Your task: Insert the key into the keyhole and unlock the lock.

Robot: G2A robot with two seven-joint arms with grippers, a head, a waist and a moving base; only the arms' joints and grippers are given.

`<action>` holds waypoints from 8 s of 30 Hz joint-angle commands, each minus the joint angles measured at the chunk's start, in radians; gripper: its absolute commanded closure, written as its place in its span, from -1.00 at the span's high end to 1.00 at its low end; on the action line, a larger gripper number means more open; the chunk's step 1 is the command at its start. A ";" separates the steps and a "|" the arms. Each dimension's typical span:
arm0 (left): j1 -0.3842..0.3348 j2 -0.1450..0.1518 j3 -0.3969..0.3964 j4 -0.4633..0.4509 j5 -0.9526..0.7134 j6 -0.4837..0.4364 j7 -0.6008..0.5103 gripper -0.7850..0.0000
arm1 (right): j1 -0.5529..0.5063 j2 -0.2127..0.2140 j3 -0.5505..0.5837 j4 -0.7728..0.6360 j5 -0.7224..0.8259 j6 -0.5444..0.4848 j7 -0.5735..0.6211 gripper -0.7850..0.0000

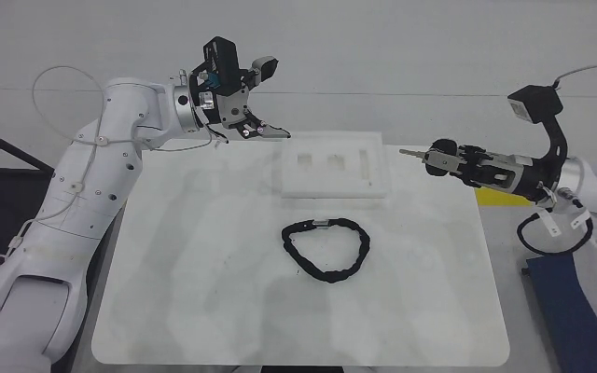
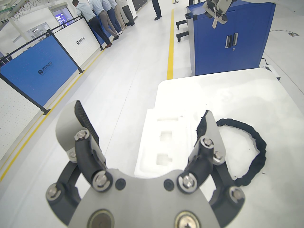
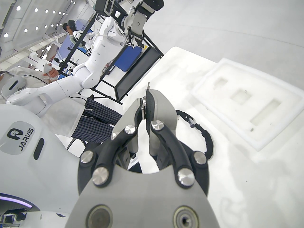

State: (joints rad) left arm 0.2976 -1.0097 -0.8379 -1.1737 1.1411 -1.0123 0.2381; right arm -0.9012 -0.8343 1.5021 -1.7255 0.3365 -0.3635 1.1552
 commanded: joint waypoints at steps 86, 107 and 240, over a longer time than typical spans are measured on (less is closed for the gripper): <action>0.256 -0.231 0.332 0.315 0.286 0.135 0.070 -0.17 | 0.000 0.000 0.000 0.000 0.000 0.000 0.000 -1.00; 0.220 -0.292 0.345 0.416 0.322 0.143 0.084 -1.00 | 0.000 0.000 0.000 0.000 0.000 0.000 0.000 -1.00; 0.117 -0.356 0.318 0.060 0.229 0.427 0.366 -1.00 | 0.410 0.264 -0.294 -0.168 -0.079 0.784 0.245 -1.00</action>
State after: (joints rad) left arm 0.4145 -1.3631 -0.5181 -1.1156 1.3662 -0.5868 0.6034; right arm -0.4936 -0.5778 1.2141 -1.8909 0.2516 0.4159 1.4041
